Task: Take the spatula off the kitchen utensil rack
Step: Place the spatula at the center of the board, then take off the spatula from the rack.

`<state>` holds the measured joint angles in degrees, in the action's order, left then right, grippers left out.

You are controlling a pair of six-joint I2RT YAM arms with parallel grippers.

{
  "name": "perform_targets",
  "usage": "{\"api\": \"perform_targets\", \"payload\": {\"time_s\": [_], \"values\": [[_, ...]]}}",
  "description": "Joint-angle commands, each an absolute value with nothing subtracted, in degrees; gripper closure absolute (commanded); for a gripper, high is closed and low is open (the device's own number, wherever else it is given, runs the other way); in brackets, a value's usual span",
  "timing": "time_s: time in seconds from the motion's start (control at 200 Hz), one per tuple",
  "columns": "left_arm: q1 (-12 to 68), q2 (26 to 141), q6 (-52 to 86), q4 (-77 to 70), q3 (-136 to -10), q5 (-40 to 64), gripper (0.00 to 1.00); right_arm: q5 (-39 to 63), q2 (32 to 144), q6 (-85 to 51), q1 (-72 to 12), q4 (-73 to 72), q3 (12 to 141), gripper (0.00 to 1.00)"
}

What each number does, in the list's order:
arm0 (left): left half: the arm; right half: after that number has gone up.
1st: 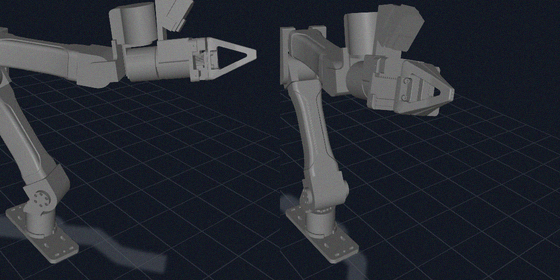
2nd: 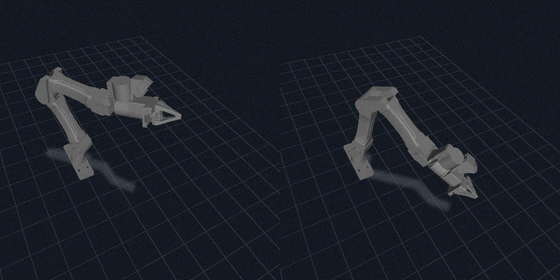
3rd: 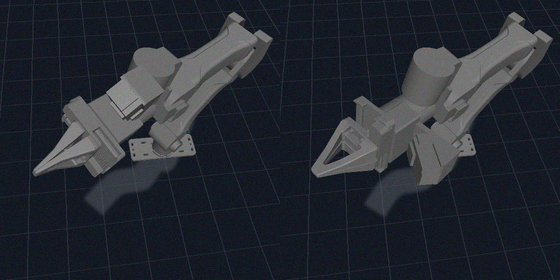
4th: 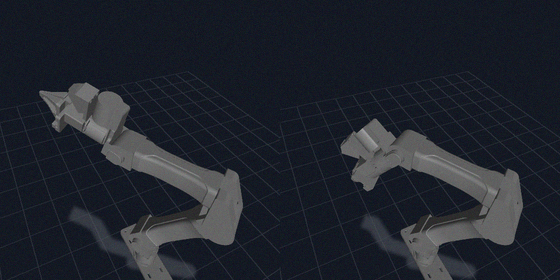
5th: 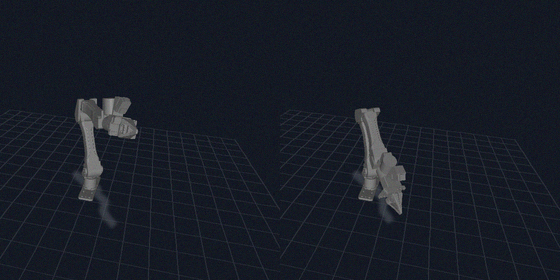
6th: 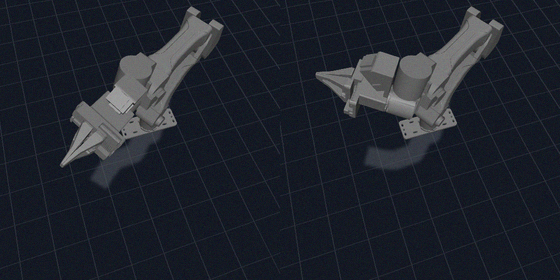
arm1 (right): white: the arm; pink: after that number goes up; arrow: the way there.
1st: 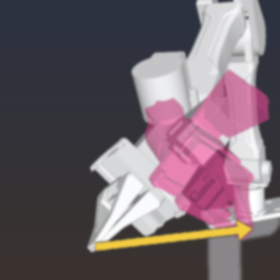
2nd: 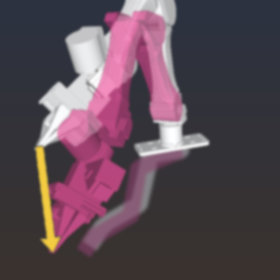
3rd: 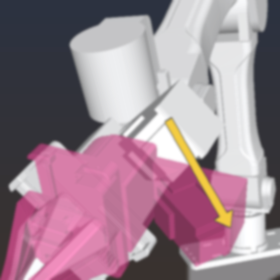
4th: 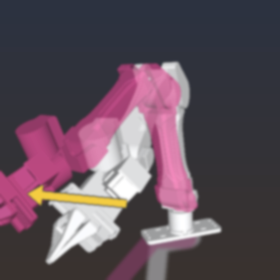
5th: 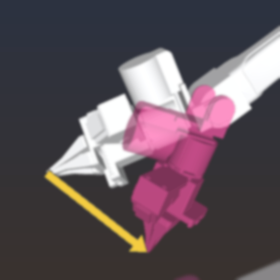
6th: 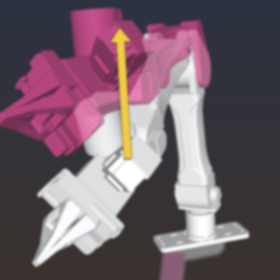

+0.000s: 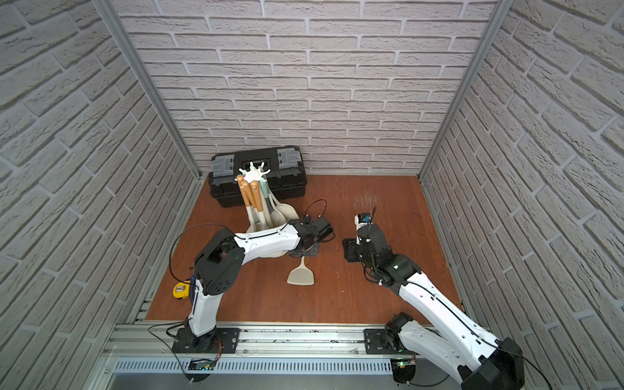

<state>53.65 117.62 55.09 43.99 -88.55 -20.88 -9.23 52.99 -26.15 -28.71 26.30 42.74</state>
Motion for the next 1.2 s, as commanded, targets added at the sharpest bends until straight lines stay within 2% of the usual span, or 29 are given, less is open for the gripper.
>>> {"api": "perform_targets", "payload": {"time_s": [0.0, 0.235, 0.405, 0.52, 0.665, 0.885, 1.07, 1.195], "values": [[53.8, 118.0, 54.0, 46.3, -90.8, -22.3, 0.72, -9.5, 52.8, -25.6, -28.6, 24.0, 43.2, 0.44], [54.8, 112.1, 48.4, 49.3, -96.6, -22.0, 0.71, -9.6, 53.0, -24.9, -28.6, 24.7, 45.2, 0.44], [56.2, 102.2, 34.5, 43.9, -97.2, -16.4, 0.71, -5.9, 52.8, -23.6, -28.6, 22.8, 46.7, 0.45], [56.3, 92.9, 27.7, 38.8, -91.3, -14.1, 0.71, -2.1, 53.8, -22.7, -28.6, 19.6, 47.9, 0.48], [56.0, 78.6, 21.6, 33.9, -79.3, -16.0, 0.7, 0.3, 58.4, -22.7, -29.3, 19.7, 51.2, 0.56], [51.4, 56.4, 22.8, 33.8, -62.8, -17.9, 0.64, -1.5, 66.0, -21.2, -36.0, 17.4, 56.3, 0.59], [47.4, 43.2, 23.4, 38.8, -58.3, -19.7, 0.57, -3.6, 74.7, -20.6, -42.9, 14.8, 63.4, 0.59], [38.5, 42.2, 26.2, 47.3, -59.5, -19.7, 0.47, -5.8, 79.3, -22.1, -46.8, 12.8, 67.7, 0.6]]}}
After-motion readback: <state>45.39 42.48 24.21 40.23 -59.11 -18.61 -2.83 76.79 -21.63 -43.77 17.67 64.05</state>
